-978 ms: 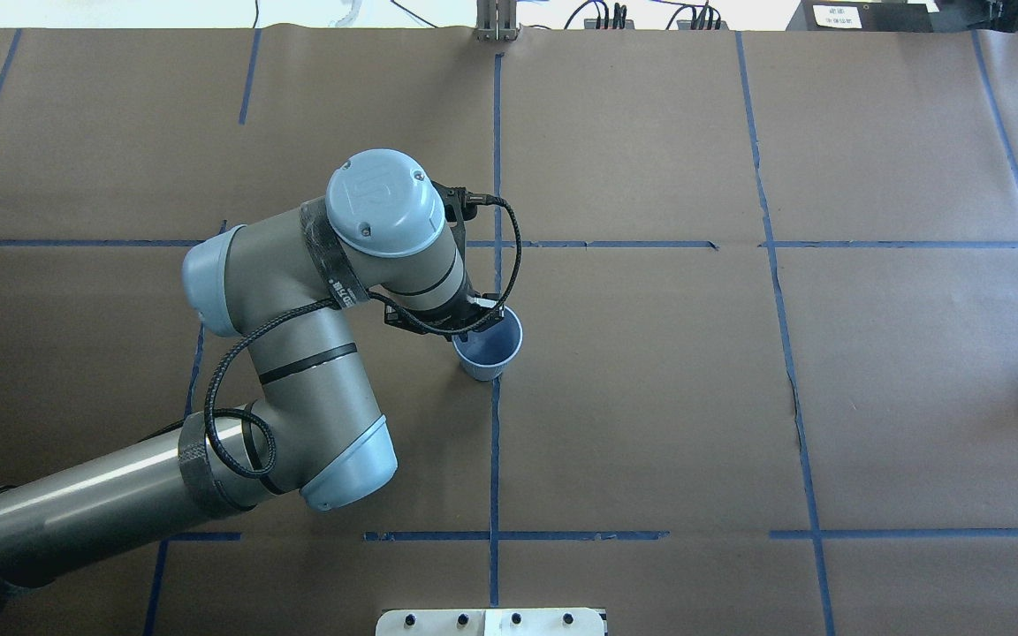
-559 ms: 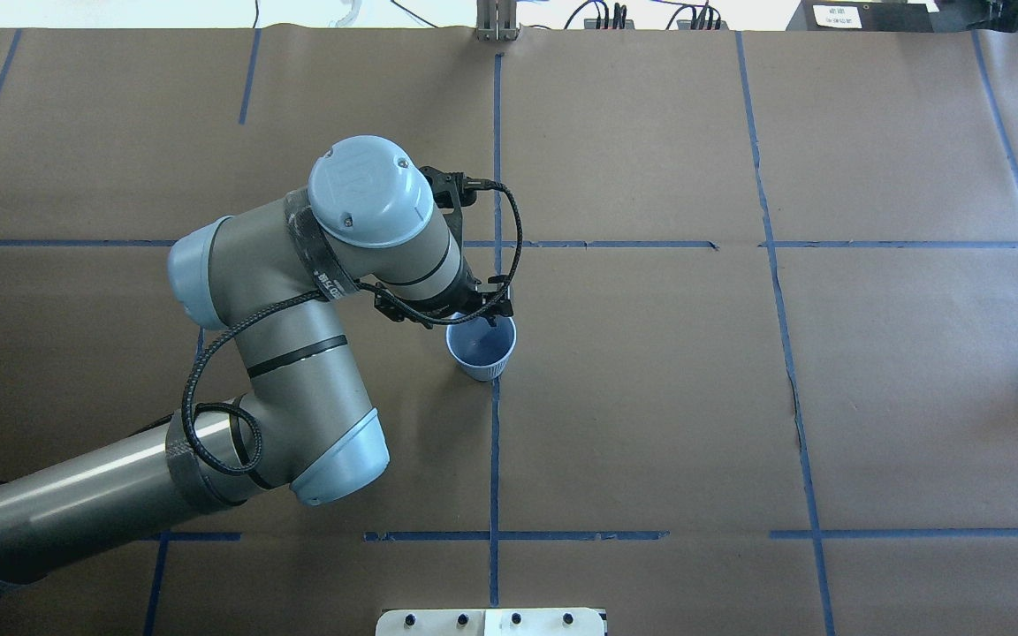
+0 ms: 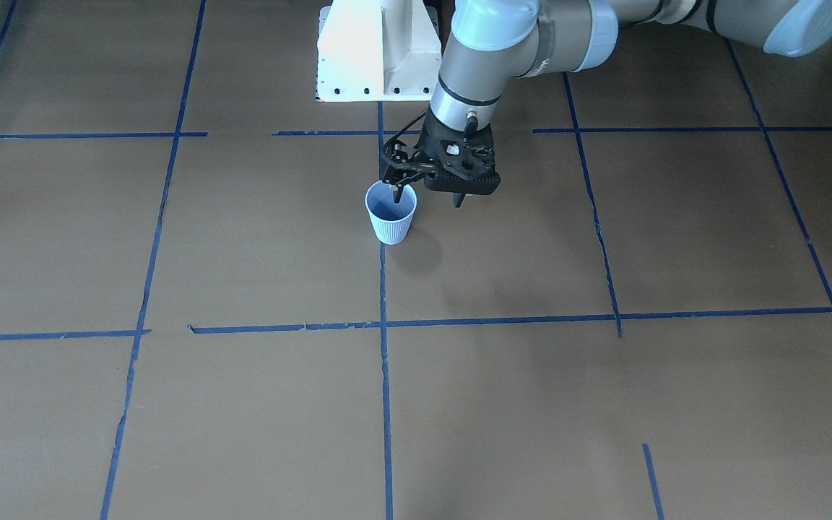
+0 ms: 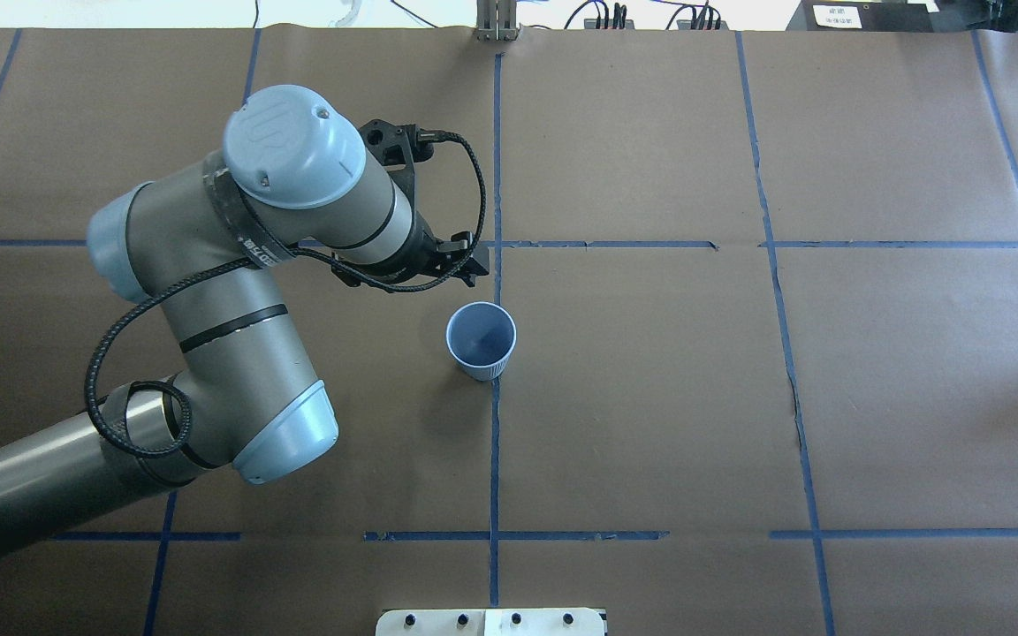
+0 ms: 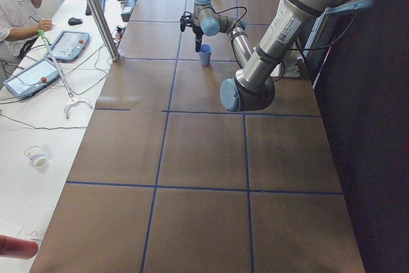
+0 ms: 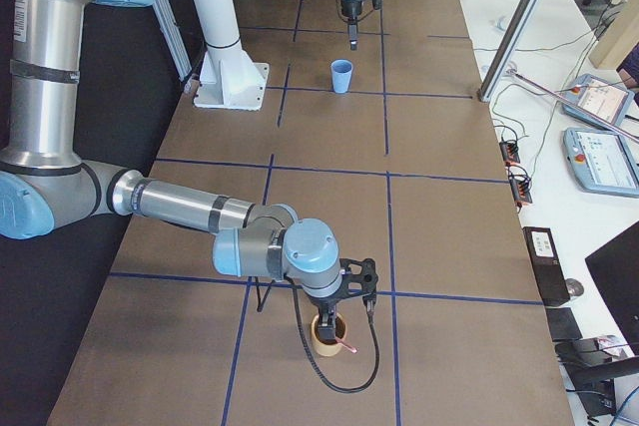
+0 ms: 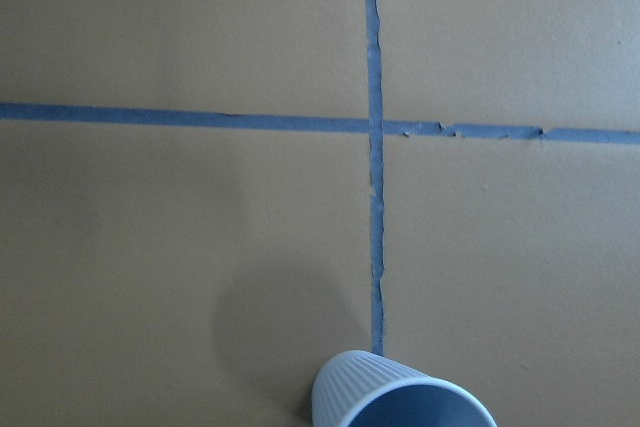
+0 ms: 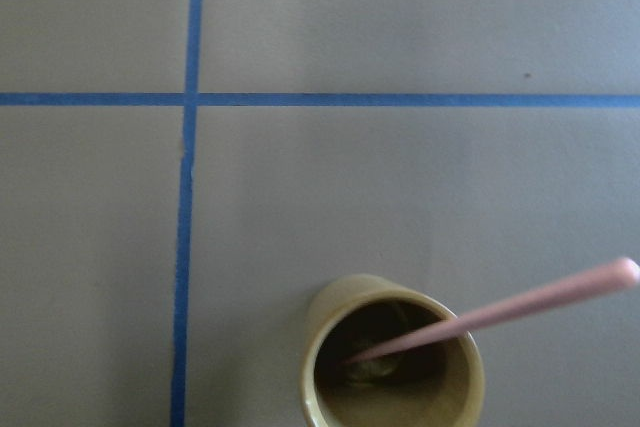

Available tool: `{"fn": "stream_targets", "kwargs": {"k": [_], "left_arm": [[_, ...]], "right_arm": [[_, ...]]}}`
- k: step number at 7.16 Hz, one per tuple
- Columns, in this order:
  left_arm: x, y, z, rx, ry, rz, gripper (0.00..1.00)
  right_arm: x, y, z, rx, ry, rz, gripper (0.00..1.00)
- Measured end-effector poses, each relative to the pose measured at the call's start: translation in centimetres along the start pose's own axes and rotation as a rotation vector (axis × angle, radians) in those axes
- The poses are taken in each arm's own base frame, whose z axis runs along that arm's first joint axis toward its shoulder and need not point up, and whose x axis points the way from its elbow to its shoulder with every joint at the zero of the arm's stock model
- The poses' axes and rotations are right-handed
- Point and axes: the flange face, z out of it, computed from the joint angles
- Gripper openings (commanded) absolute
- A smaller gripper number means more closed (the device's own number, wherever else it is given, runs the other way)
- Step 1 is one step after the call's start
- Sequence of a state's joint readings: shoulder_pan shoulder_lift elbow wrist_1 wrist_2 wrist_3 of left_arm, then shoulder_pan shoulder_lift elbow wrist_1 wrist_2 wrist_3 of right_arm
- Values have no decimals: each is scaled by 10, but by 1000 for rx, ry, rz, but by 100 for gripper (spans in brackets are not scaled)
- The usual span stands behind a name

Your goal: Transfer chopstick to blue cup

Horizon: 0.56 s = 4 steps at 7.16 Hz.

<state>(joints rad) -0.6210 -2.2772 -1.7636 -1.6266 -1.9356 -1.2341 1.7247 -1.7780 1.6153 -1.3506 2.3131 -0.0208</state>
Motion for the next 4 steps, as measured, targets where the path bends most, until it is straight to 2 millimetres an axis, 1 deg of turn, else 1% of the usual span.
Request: {"fn": "stream_targets", "kwargs": {"k": [1,2,4], "left_arm": [[-8,-5,-5,10,-2,-6,100],[-15,-6,-9,16,-2,-9,100],[-25,-2,-12,18,-2,-11,100]], "right_arm": [[8,11,0,9,15,81,96],[16,18,2,39,43,140,96],[34,22,16,156,77,292,95]]}}
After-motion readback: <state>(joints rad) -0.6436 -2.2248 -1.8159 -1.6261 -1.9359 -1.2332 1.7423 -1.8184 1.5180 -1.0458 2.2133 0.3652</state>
